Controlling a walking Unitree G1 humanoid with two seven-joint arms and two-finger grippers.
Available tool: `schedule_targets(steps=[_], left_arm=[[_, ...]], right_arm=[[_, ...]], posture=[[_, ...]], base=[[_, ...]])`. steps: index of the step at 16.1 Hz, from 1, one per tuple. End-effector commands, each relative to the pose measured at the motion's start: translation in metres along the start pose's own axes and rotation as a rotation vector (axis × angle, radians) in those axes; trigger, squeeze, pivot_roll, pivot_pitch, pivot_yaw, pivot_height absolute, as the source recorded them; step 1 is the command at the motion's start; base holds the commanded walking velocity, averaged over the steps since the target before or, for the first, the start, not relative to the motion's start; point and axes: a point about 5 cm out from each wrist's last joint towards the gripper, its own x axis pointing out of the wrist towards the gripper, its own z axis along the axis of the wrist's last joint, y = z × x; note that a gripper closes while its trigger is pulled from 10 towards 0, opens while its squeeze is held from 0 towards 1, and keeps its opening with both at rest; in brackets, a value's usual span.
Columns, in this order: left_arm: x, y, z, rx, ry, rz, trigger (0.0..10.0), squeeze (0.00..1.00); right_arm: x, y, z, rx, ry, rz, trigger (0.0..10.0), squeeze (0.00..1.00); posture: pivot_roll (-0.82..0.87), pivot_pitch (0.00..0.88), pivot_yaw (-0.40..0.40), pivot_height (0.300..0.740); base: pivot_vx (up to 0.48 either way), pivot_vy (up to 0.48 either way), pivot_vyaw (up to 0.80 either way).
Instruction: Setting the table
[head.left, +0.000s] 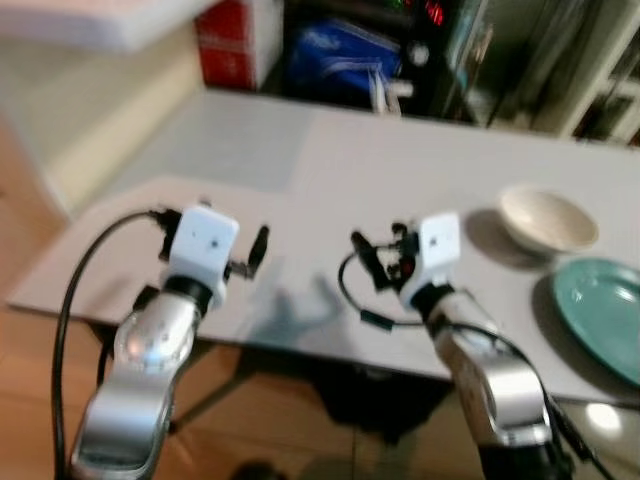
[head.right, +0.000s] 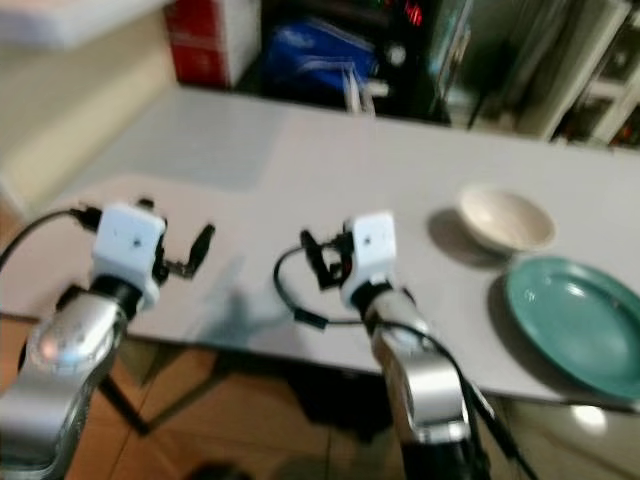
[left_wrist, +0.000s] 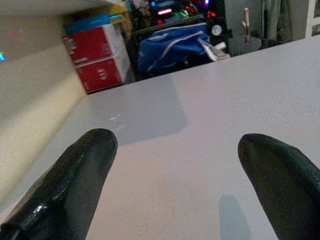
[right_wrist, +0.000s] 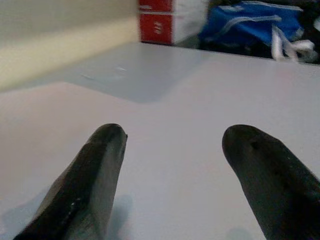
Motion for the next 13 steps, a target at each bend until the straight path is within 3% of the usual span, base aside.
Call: schedule_targets(steps=[1,13], left_arm=[[0.0011,0.002,0.0033,0.011,-0.015,0.007,10.0,0.0],[0.0051,0.011,0.0112,0.028,-0.052,0.044,10.0,0.0]], right_arm=[[0.0008,0.0021,0.008,-0.015,-0.031,0.017,10.0,1.0],[0.0062,-0.0016,0.0102,-0.038,-0.031,-0.012,10.0,1.0]], posture=[[0.07,0.0,-0.084,0.74],[0.07,0.0,-0.088,0.74]], base=[[0.0,0.48,0.0],[0.0,0.48,0.0]])
